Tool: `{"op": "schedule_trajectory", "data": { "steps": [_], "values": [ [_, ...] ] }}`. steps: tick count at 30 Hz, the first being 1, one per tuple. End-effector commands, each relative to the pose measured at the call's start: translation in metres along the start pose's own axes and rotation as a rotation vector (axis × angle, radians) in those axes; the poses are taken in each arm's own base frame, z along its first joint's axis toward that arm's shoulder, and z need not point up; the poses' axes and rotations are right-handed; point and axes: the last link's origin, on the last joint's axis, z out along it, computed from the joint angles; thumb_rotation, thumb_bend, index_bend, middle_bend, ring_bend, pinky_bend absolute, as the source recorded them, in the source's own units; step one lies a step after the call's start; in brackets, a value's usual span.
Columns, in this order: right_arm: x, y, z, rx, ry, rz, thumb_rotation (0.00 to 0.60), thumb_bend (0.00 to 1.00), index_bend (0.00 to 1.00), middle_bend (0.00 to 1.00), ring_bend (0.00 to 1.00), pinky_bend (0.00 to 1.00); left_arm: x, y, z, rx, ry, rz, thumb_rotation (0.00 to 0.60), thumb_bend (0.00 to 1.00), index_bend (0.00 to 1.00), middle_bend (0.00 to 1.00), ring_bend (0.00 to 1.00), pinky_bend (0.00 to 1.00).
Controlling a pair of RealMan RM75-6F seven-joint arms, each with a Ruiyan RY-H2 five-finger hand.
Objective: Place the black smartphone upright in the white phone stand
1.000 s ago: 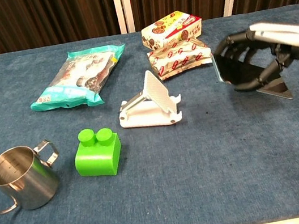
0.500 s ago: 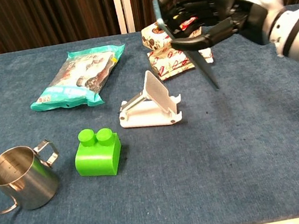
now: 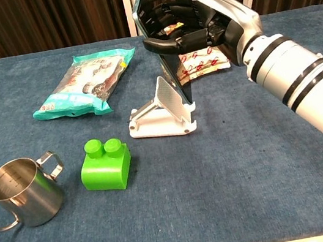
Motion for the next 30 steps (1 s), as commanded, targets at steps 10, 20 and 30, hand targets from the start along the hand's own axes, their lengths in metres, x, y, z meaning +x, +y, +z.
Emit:
{"op": "schedule_trajectory", "data": {
  "steps": [10,20,30],
  "values": [
    [-0.017,0.01,0.003,-0.039,-0.056,0.004,0.6,0.44,0.59,0.45,0.3,0.38,-0.004,-0.001,0.0,0.001,-0.009,-0.005,0.6,0.02,0.15,0.15,0.05,0.0],
    [-0.021,0.015,0.005,-0.049,-0.078,0.006,0.6,0.44,0.48,0.38,0.24,0.32,-0.003,-0.002,0.0,0.002,-0.006,-0.006,0.6,0.02,0.15,0.15,0.05,0.0],
    [-0.018,0.021,0.001,-0.068,-0.076,0.021,0.6,0.43,0.34,0.31,0.19,0.27,-0.005,-0.002,0.0,0.001,-0.011,-0.005,0.6,0.02,0.15,0.15,0.05,0.0]
  ]
}}
